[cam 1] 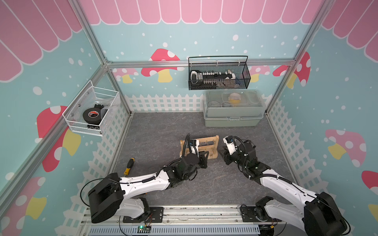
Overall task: Hang the necklace on the jewelry display stand
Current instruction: Adjust the necklace on the stand.
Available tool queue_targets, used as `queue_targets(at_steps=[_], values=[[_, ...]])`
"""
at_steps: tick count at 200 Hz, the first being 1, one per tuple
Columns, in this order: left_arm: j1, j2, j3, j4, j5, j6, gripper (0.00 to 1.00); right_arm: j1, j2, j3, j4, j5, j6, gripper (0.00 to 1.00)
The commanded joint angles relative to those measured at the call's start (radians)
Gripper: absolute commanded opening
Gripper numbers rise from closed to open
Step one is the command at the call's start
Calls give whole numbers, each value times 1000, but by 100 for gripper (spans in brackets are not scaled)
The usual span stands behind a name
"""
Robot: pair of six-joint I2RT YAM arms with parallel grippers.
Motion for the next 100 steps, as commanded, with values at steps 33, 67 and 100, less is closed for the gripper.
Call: queue_targets(at_steps=[33,67,100], values=[[70,-218,-59,-257,-103,8,29,10,-4,27,-43,-9,16,43],[162,-307,-106,-327,-81,21,29,54,-18,32,-65,-17,31,38],[266,-322,-120,-350,34,40,28,118,-19,15,-2,-21,91,36]])
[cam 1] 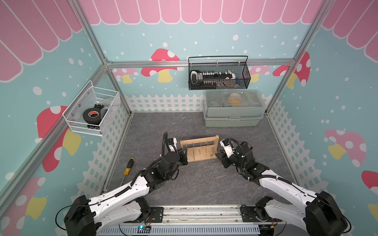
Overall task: Hang the necklace on the jewelry display stand
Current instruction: Adjust the necklace on the stand.
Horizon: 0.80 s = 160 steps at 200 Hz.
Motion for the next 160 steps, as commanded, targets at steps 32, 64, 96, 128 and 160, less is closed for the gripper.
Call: queue_targets(at_steps=[32,64,96,128,160], values=[[83,24,-74,66,286,35,27,100,30,2,160,-3,99,35],[83,108,-110,211,359,1,27,143,128,21,274,-10,137,35],[83,201,-106,302,371,-16,27,176,242,56,355,-5,145,34],[83,267,-84,348,347,-28,26,178,298,76,384,-3,143,34],[83,292,-73,363,303,-25,26,178,306,87,372,-4,132,34]])
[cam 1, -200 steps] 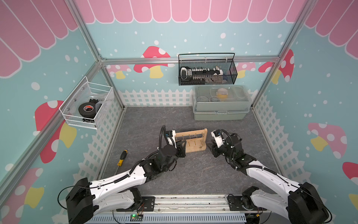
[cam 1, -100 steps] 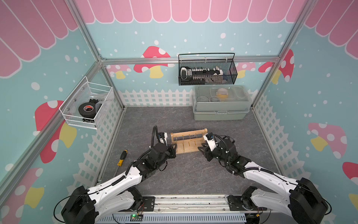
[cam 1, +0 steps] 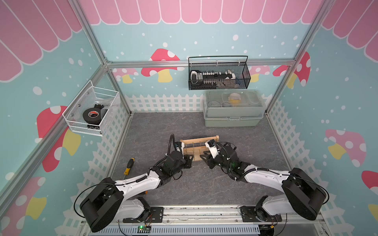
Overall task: Hang the necklace on the jewelry display stand
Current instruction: Adjust the necklace on the stand.
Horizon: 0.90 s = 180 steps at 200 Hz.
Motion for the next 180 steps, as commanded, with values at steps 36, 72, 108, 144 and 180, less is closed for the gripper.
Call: queue_targets(at_steps=[36,72,108,144,180], values=[[0,43,49,84,-2,-8,25,6,14,30,33,-4,-1,34],[-16,0,28,57,-80,-24,24,7,10,31,28,-3,-6,33],[-16,33,43,89,-112,-24,18,9,22,31,37,-9,-2,33],[-19,79,62,133,-95,-27,18,12,33,30,51,-11,0,33],[-26,84,71,120,-139,-21,17,16,41,31,57,-12,-1,33]])
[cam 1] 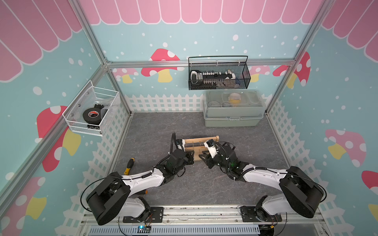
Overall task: Hang the necklace on the jewelry display stand
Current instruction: Adjust the necklace on the stand.
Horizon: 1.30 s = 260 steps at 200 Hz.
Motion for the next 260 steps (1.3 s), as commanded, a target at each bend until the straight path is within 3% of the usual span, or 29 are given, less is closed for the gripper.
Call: queue_targets(at_steps=[1,110,183,260], values=[[-6,3,31,19,-45,1,17,10,9,24,29,-8,-1,33],[-37,39,72,-2,-110,21,14,11,5,22,27,-6,-2,33],[-53,-46,28,-55,-144,32,14,11,10,21,27,-5,-7,33],[-53,20,64,-41,-150,39,14,11,14,28,29,-10,-6,33]])
